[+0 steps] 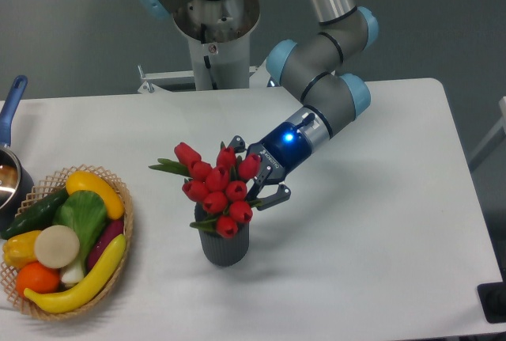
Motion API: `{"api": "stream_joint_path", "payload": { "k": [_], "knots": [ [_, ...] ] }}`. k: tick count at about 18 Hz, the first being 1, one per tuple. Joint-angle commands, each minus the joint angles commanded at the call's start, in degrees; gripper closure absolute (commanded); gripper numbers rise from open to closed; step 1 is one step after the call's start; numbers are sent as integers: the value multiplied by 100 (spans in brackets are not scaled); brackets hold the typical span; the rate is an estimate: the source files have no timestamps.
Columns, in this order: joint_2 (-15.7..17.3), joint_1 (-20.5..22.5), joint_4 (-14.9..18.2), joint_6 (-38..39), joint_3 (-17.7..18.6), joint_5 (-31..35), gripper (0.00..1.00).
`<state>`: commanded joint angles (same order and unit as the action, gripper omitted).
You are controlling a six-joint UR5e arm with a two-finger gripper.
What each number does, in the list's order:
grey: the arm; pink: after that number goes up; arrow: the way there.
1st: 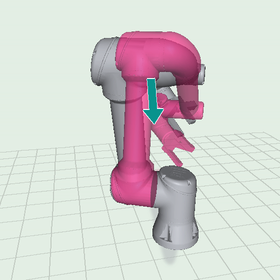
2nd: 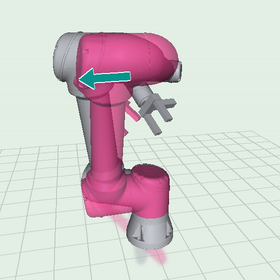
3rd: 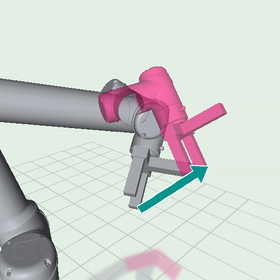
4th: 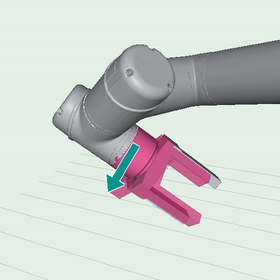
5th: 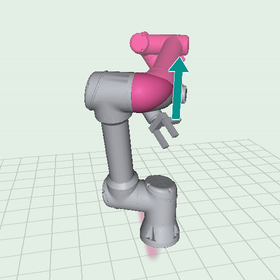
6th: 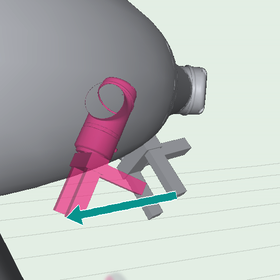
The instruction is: Insert the flowers into the vase
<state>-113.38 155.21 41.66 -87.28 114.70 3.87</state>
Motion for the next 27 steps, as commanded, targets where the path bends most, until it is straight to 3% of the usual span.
{"api": "stream_joint_path", "payload": {
  "k": [6, 8, 12, 14, 19, 23, 27],
  "knots": [
    [26, 96, -9, -35, 9, 131, 0],
    [184, 237, -9, -35, 9, 683, 0],
    [658, 597, -9, -26, -70, 1124, 0],
    [948, 921, 17, 35, -254, 1448, 0],
    [1046, 1520, 18, 501, -1220, 2275, 0],
    [1168, 1915, 26, 501, -1678, 2897, 0],
    [1318, 2030, 70, 483, -1740, 3831, 0]
  ]
}}
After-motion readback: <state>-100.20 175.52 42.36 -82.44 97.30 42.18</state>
